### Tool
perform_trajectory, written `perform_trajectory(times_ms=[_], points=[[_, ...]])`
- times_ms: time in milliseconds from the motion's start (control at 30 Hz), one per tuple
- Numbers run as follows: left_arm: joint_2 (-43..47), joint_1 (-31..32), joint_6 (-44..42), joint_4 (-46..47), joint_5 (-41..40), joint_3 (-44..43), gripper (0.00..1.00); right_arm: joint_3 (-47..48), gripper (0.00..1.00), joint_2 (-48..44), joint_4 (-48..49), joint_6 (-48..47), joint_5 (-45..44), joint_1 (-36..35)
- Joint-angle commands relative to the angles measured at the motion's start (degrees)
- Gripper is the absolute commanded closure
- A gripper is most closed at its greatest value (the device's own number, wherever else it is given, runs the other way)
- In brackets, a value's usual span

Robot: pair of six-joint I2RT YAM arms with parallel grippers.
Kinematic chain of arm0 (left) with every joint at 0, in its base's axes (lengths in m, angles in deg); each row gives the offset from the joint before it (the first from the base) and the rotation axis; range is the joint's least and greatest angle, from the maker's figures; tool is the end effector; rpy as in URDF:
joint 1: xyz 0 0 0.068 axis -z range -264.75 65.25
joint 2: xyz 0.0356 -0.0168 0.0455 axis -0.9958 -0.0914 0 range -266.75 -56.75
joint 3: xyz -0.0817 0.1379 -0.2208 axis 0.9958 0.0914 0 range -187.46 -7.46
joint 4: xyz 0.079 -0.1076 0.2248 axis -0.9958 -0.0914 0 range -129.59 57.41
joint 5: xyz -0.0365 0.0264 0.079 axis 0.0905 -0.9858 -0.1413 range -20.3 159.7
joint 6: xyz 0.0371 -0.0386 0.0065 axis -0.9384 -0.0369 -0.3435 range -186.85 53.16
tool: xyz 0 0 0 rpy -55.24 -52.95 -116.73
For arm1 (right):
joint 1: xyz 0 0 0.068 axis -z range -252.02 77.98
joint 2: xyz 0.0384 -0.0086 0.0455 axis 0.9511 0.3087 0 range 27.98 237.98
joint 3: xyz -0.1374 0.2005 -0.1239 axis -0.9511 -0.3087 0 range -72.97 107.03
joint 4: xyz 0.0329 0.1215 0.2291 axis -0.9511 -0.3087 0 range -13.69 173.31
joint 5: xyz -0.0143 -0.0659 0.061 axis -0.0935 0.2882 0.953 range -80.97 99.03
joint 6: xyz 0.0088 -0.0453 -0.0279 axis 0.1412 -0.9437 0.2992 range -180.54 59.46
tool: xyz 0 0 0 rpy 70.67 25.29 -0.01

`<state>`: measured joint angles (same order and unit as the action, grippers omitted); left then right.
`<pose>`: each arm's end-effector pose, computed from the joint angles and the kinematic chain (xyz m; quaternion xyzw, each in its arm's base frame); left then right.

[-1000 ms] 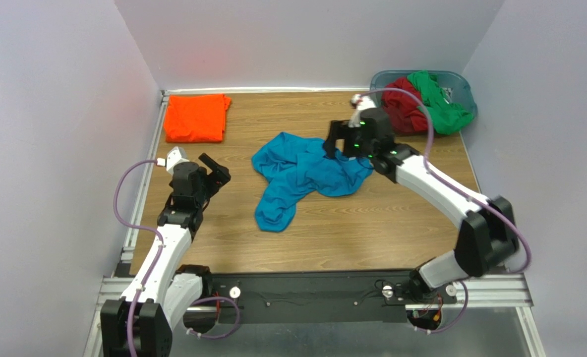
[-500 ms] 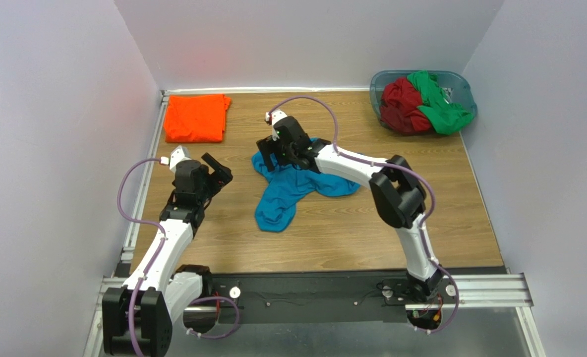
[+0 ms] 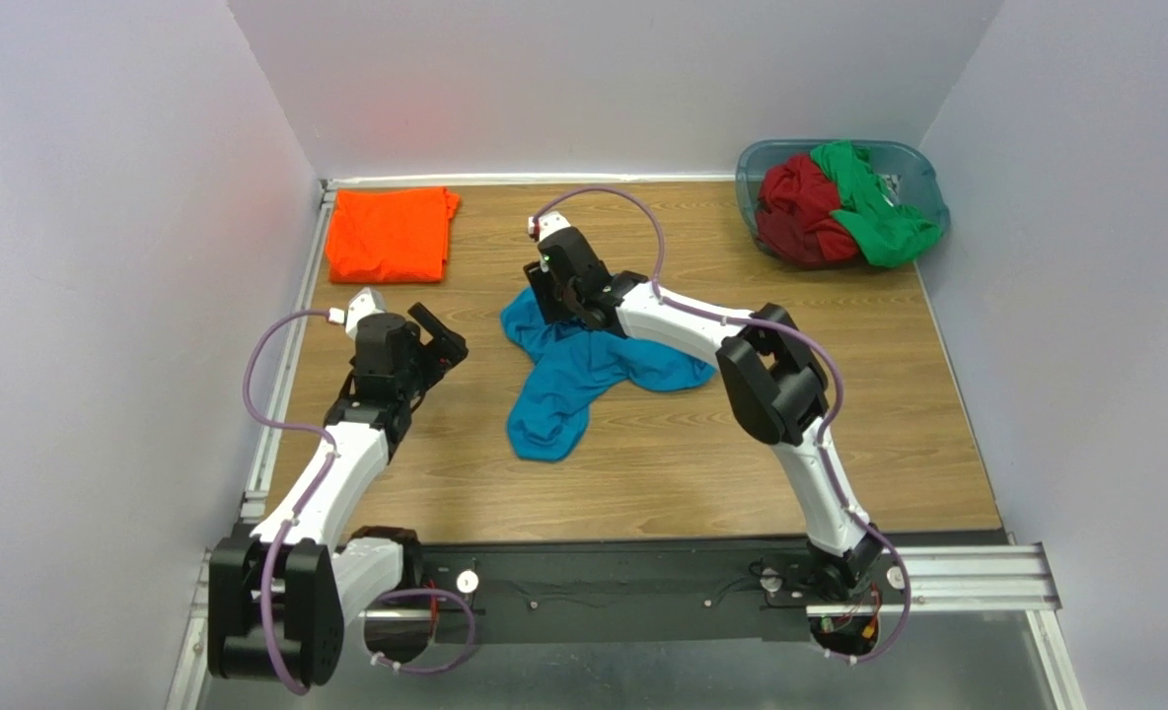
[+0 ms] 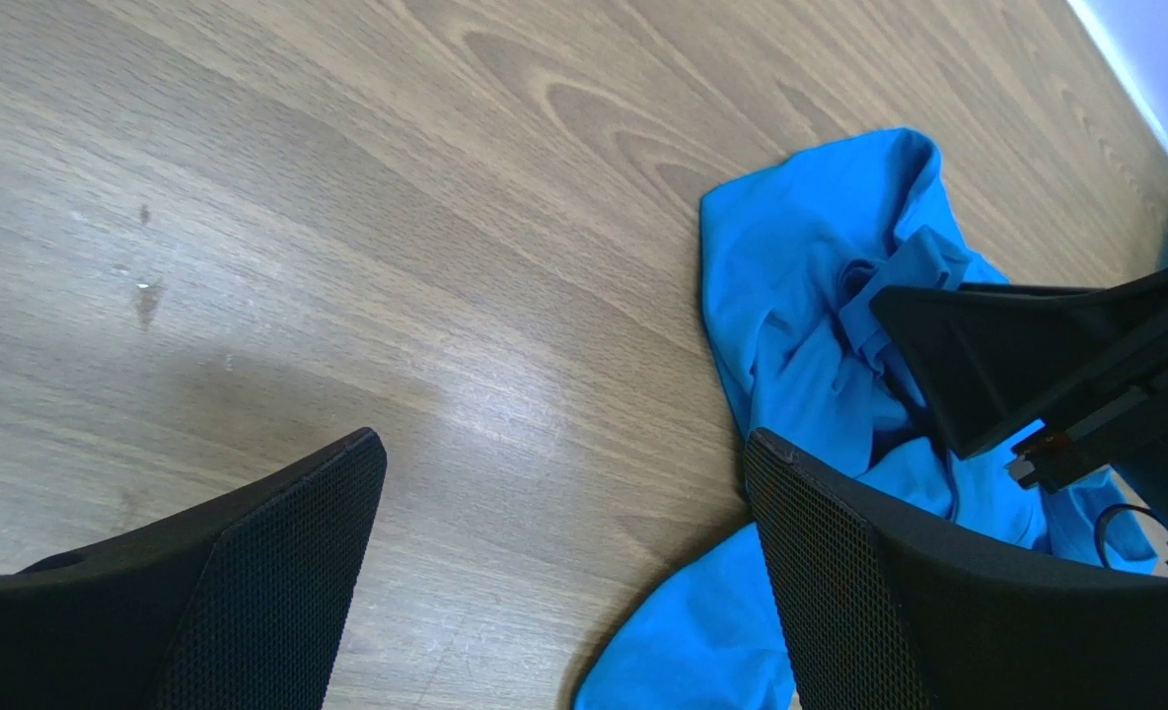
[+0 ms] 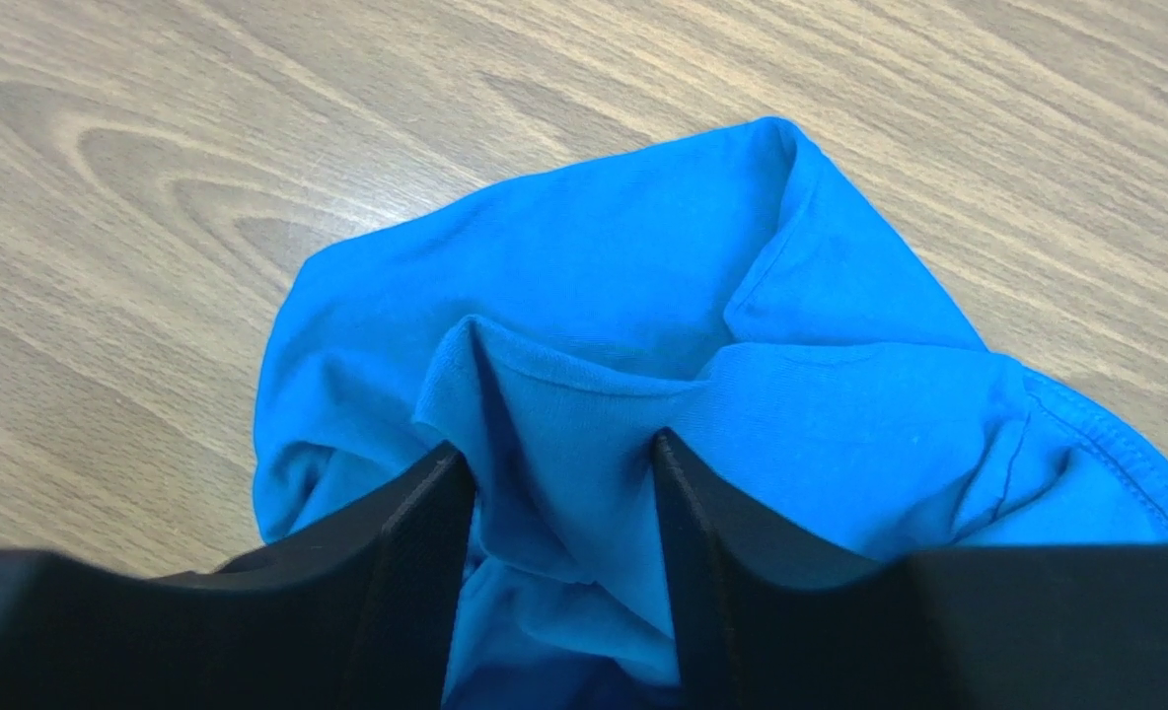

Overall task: Fold and stack the t-shirts
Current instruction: Flatten the tshirt out

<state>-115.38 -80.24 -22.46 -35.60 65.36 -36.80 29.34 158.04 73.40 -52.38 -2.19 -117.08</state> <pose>0.2177 -0.0144 0.2128 -0.3156 0.8166 -0.1694 0.4526 0.3729 0.3638 0.1880 -0.2418 0.8609 0.1182 0.4317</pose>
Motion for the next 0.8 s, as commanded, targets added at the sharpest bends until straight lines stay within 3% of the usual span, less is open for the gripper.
perform_trajectory(times_ms=[0, 100, 333, 467, 767], points=[[-3.8, -0.2, -1.1, 4.1, 3.8, -2.1, 0.01, 0.7, 0.48, -2.2, -0.3, 1.4, -2.0, -0.2], [-7.8, -0.1, -1.1, 6.9, 7.1, -3.3, 0.01, 0.0, 0.67, -3.4, -0.3, 1.9, -3.4, -0.2], [-17.0, 2.5, -1.8, 13.5, 12.1, -6.5, 0.01, -4.2, 0.84, -9.2, -0.2, 3.3, -2.8, -0.1], [-24.2, 4.3, -2.7, 14.0, 13.7, -10.5, 0.02, -6.8, 0.87, -12.7, -0.2, 4.3, -3.8, -0.1], [-38.1, 7.8, -3.2, 14.4, 15.2, -18.3, 0.26, -15.6, 0.89, -20.5, -0.2, 6.3, -8.5, 0.0]])
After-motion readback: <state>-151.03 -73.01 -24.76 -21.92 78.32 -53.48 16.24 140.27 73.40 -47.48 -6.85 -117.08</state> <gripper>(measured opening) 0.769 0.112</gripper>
